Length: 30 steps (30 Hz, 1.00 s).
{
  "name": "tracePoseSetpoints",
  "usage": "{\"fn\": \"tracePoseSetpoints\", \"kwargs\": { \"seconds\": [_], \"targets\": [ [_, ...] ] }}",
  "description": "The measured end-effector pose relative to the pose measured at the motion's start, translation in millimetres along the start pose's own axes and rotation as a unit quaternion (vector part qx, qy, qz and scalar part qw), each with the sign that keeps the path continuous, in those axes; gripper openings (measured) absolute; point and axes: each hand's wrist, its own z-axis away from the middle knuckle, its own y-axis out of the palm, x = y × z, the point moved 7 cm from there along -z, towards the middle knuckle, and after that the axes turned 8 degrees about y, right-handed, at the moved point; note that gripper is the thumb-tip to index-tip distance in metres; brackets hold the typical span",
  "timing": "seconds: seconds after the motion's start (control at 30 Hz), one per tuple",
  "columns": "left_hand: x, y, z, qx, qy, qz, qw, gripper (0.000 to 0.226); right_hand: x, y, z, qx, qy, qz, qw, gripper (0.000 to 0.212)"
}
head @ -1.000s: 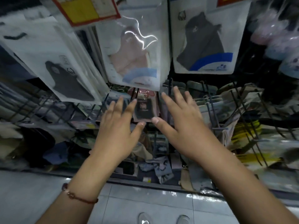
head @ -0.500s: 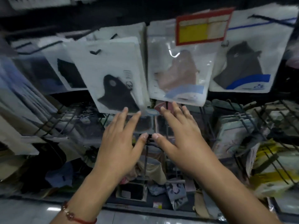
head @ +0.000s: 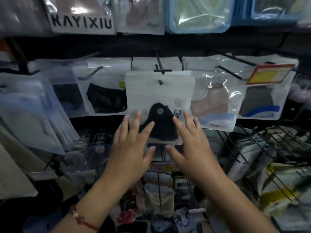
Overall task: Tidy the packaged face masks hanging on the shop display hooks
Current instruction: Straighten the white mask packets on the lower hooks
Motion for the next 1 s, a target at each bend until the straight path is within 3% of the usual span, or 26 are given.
{"fn": "tracePoseSetpoints", "kwargs": {
  "seconds": [0.1, 0.23, 0.57, 0.83, 1.0],
  "targets": [
    [7, 4, -16, -0.045, 0.018, -0.010, 0.999, 0.073, 2, -6, -10, -0.042, -0.005, 0.010, 0.999, 0.082],
    [13, 13, -31, -0.047, 0.017, -0.029, 0.998, 0.079, 4, -15, -26, -0.104, -0.022, 0.006, 0.994, 0.086],
    [29, 20, -73, -0.032, -0.009, -0.039, 0.999, 0.081, -2, -1, -95, -0.087, 0.001, 0.097, 0.991, 0.086],
    [47, 21, -109, -0.028, -0.018, -0.046, 0.998, 0.080, -1, 5, -141, -0.097, 0.012, 0.112, 0.989, 0.085],
    [50, 29, -118, -0.050, -0.029, 0.005, 0.998, 0.078, -2, 5, -153, -0.101, 0.016, 0.085, 0.991, 0.083]
  ]
}}
